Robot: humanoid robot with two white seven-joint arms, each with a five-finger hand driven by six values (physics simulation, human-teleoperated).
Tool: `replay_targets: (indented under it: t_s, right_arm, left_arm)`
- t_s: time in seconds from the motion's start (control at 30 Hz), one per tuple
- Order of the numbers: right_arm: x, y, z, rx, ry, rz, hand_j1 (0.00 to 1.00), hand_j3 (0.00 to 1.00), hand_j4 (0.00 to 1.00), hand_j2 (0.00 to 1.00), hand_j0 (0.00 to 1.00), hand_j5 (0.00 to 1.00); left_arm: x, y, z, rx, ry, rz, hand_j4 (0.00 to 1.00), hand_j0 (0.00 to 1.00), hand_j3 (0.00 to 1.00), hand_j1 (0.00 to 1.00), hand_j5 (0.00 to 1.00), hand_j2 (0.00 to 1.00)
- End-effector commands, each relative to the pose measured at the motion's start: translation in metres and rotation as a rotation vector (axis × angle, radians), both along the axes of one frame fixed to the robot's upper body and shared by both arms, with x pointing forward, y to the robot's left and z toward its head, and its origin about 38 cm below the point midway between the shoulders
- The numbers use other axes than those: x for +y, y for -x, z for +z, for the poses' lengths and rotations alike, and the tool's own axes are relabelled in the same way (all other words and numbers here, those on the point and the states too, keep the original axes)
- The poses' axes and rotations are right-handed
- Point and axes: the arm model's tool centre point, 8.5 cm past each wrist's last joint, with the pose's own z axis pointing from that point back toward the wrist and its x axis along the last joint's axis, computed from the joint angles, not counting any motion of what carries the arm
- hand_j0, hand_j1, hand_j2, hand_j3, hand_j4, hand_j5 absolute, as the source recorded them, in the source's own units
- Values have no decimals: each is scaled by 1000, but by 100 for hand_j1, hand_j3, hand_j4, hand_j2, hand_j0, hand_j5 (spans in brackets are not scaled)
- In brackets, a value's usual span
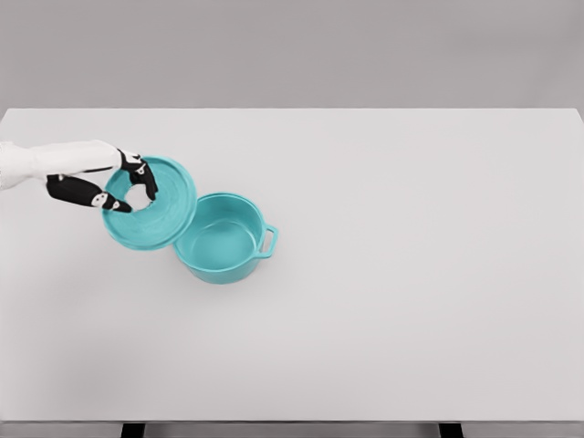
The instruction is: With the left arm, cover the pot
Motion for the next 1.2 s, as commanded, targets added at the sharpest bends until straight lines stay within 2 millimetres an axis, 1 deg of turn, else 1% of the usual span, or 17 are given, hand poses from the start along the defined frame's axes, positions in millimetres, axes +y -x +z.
replay_targets:
  t_s: [0.0,0.1,0.23,0.27,0.3,0.4,0.47,0.53,0.63,0.8,0.87,1.17]
  right_arm:
    - [0,0,0,0,0,0,100,100,100,100,100,100]
    - [0,0,0,0,0,0,100,100,100,100,100,100]
    - [0,0,0,0,0,0,100,100,100,100,100,100]
    - [0,0,0,0,0,0,100,100,100,100,100,100]
    - [0,0,0,0,0,0,100,100,100,100,100,100]
    - [0,0,0,0,0,0,100,100,100,100,100,100]
    - [0,0,0,0,0,0,100,100,100,100,100,100]
    - [0,0,0,-1,0,1,100,100,100,100,100,100]
    - [0,0,0,0,0,0,100,100,100,100,100,100]
    - [0,0,0,0,0,0,100,100,100,100,100,100]
    - [0,0,0,0,0,0,100,100,100,100,100,100]
    - [0,0,0,-1,0,1,100,100,100,100,100,100]
  left_arm:
    - [-6,2,-8,32,-3,-4,51,51,51,51,51,51]
    - [-11,2,-13,59,-15,9,51,51,51,51,51,51]
    - [-19,5,-12,58,-8,-13,51,51,51,51,51,51]
    - [-20,6,-19,80,-20,-8,51,51,51,51,51,51]
    - [-22,4,-20,88,-23,-2,51,51,51,51,51,51]
    - [-33,3,-24,95,-14,-19,51,51,51,51,51,51]
    - [-41,1,-29,107,-8,-31,51,51,51,51,51,51]
    - [-44,-2,-28,110,-10,-21,51,51,51,51,51,51]
    - [-55,-5,-28,110,-10,-43,51,51,51,51,51,51]
    - [-58,-7,-27,110,-8,-47,51,51,51,51,51,51]
    - [-64,-7,-28,113,0,-59,50,50,50,50,50,50]
    - [-75,-9,-28,111,12,-77,50,50,50,50,50,50]
